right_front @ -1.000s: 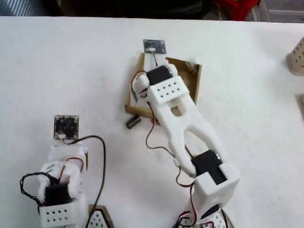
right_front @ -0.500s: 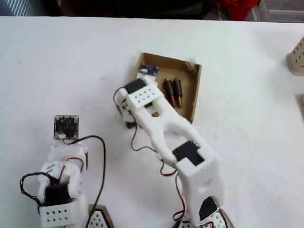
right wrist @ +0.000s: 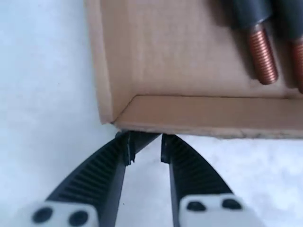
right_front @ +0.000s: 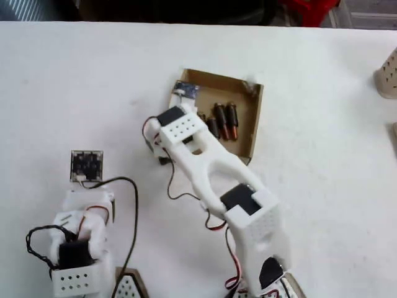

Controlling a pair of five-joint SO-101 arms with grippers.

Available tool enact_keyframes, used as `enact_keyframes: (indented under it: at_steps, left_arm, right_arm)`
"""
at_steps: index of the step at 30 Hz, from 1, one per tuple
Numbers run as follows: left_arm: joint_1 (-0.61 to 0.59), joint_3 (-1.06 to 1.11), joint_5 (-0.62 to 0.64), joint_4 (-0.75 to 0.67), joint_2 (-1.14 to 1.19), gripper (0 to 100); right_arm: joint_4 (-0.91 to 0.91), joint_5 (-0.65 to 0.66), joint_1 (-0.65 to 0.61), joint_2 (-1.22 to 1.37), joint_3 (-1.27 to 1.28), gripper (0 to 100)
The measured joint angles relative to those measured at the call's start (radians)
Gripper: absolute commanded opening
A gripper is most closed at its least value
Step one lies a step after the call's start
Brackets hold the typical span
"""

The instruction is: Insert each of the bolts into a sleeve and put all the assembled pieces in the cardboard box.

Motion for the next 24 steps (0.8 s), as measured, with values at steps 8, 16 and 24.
enact_keyframes:
  at_steps: [8,16,24]
  left_arm:
    - [0.0,0.0,0.0,0.0,0.0,2]
    - [0.0,0.0,0.0,0.0,0.0,2]
    - [0.0,0.0,0.0,0.0,-0.002,2]
  right_arm:
    - [-0.04,-0.003,0.0,0.049,-0.015,7.4]
    - [-0.095,0.0,-0.034,0.101,-0.021,7.6]
    - [-0.086,0.0,-0.031,0.109,-0.044,7.4]
